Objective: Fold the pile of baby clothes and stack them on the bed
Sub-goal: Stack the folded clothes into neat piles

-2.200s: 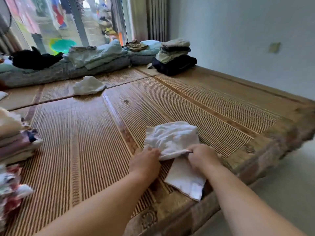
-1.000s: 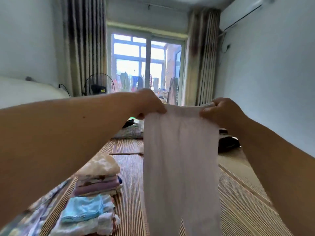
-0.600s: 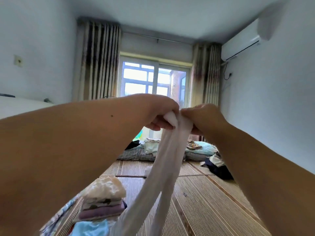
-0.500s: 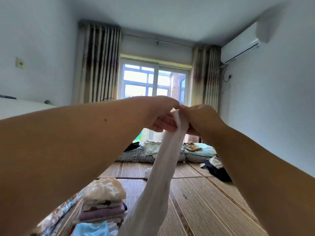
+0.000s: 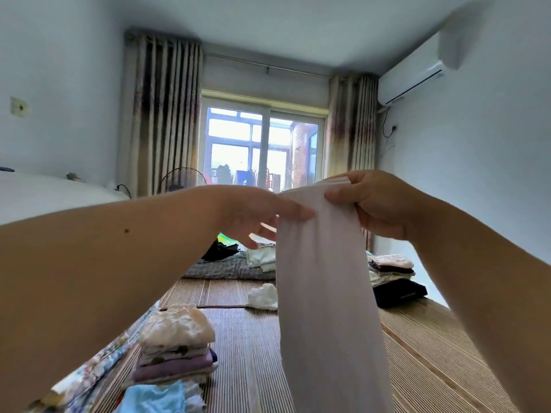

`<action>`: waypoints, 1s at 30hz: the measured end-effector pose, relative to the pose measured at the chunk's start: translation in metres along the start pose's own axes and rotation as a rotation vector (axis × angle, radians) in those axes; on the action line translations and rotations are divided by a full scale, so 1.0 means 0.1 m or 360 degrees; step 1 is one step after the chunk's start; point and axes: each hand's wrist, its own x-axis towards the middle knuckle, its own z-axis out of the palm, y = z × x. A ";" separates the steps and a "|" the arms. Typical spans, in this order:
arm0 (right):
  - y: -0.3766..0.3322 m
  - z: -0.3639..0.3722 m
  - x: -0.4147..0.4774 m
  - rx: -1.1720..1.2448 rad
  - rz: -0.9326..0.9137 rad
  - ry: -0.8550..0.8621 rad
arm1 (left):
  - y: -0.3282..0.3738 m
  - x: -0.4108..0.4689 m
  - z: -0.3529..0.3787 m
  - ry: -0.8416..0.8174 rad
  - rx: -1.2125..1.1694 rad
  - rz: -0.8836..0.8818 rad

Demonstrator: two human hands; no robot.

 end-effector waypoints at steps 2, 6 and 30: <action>0.07 -0.12 0.02 -0.0099 0.0058 0.0006 | -0.09 0.17 0.07 -0.0049 -0.0120 0.0017; 0.45 -0.33 0.13 -0.0866 0.0150 0.0170 | -0.22 0.56 0.22 0.0060 0.0046 -0.0111; 2.16 -0.50 0.16 -0.0939 0.0069 0.0310 | -1.21 1.47 1.07 0.0441 0.0583 0.0430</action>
